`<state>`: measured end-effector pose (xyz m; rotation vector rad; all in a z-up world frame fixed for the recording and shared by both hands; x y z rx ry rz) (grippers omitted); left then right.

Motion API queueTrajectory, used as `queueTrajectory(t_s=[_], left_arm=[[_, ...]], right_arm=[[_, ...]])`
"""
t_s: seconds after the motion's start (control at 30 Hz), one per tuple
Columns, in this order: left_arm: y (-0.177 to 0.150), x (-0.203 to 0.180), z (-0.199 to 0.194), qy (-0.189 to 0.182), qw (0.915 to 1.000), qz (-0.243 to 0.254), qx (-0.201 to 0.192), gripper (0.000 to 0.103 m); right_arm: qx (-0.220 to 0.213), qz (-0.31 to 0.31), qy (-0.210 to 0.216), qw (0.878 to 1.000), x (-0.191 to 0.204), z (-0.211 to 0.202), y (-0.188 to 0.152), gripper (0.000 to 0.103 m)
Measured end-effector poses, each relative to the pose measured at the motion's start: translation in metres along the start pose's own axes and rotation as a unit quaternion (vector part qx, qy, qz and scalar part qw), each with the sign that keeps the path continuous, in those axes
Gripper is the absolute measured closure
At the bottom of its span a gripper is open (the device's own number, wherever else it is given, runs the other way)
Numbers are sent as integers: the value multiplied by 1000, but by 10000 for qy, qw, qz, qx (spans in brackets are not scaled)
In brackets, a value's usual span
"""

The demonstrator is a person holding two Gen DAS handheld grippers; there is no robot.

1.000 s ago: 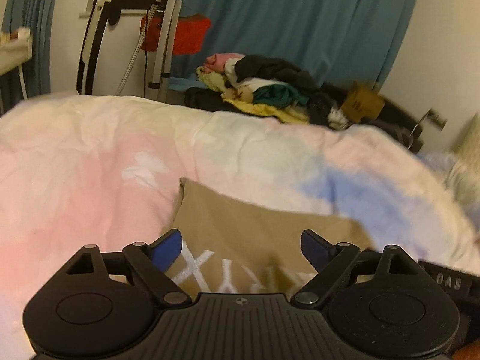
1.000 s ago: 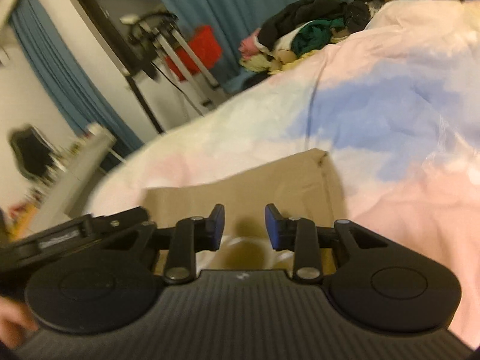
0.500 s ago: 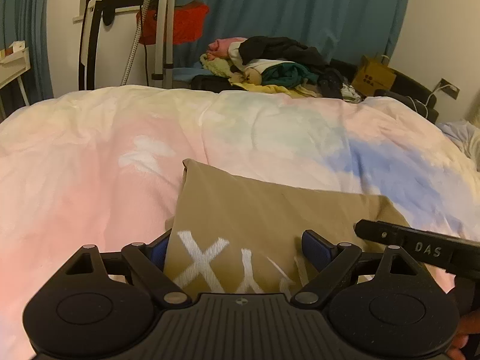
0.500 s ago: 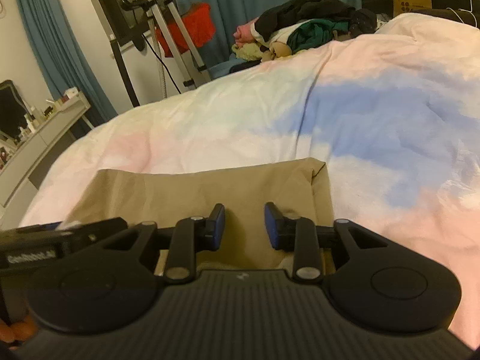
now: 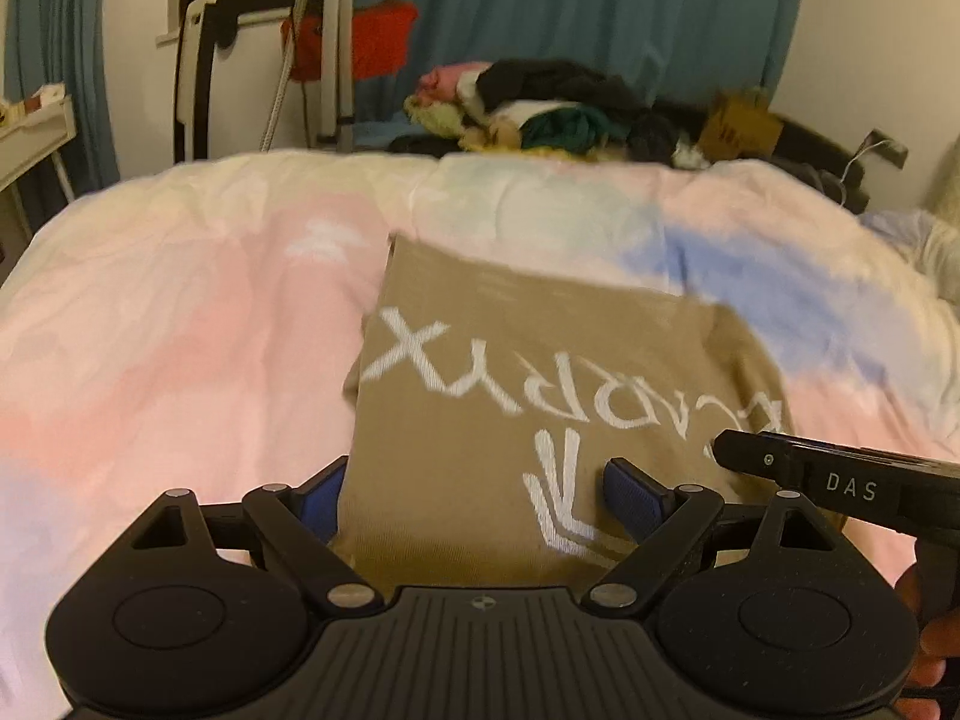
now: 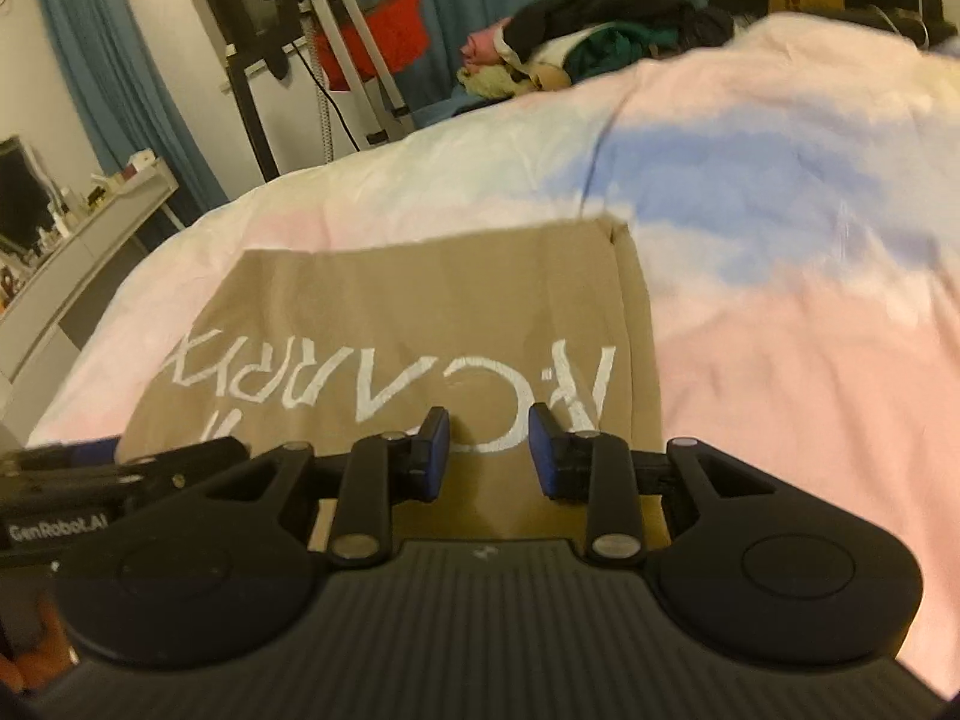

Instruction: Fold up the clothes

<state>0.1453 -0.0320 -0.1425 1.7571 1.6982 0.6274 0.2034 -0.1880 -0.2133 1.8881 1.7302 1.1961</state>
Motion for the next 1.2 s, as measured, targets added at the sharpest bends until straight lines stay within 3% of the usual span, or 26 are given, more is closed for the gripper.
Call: queueTrajectory(t_s=[0.07,0.23,0.27,0.37,0.4,0.53,0.67,0.77,0.87,1.03,1.1,1.2], left_arm=[[1,1,-5,-38,9999,-147,-6,14],[0,7,-25,-194,9986,-470,-146,14],[1,7,-30,-232,9982,-523,-201,14],[3,8,-43,-346,9964,-679,-365,8],[3,9,-48,-384,9957,-731,-420,6],[3,9,-59,-538,9932,-904,-492,5],[3,7,-58,-929,9863,-1305,-399,3],[-2,4,-51,-1215,9787,-1639,-217,2],[-8,-2,-44,-1560,9683,-1952,4,2],[-17,-19,-31,-2166,9491,-2258,353,1],[-21,-26,-25,-2381,9409,-2353,512,1],[-26,-34,-14,-2596,9292,-2531,715,1]], right_arm=[[-64,185,60,9998,-2,-7,1,69],[-228,1069,681,9917,-6,-40,3,68],[-190,1265,823,9884,-6,-44,1,64],[-93,1839,1269,9747,-3,-53,-6,20],[-34,2023,1460,9684,-1,-54,-10,16],[389,2643,1928,9442,3,-45,-30,16],[629,3572,2063,9088,-8,-21,-44,17],[537,4309,2037,8775,-25,-2,-50,18],[394,4780,1997,8545,-36,9,-51,22],[337,5081,1819,8412,-46,18,-54,46],[381,5079,1749,8426,-46,19,-54,60],[332,4879,1752,8545,-41,17,-47,73]])
Point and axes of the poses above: each gripper's, at about its wrist camera, not at the fingertips, and z roughly the way its jaws point, x to its left, y to its top, the point moved 10 cm from there along z, roughly the way its jaws point, and after that the axes turned 2 degrees about y, right-handed, at the moved point
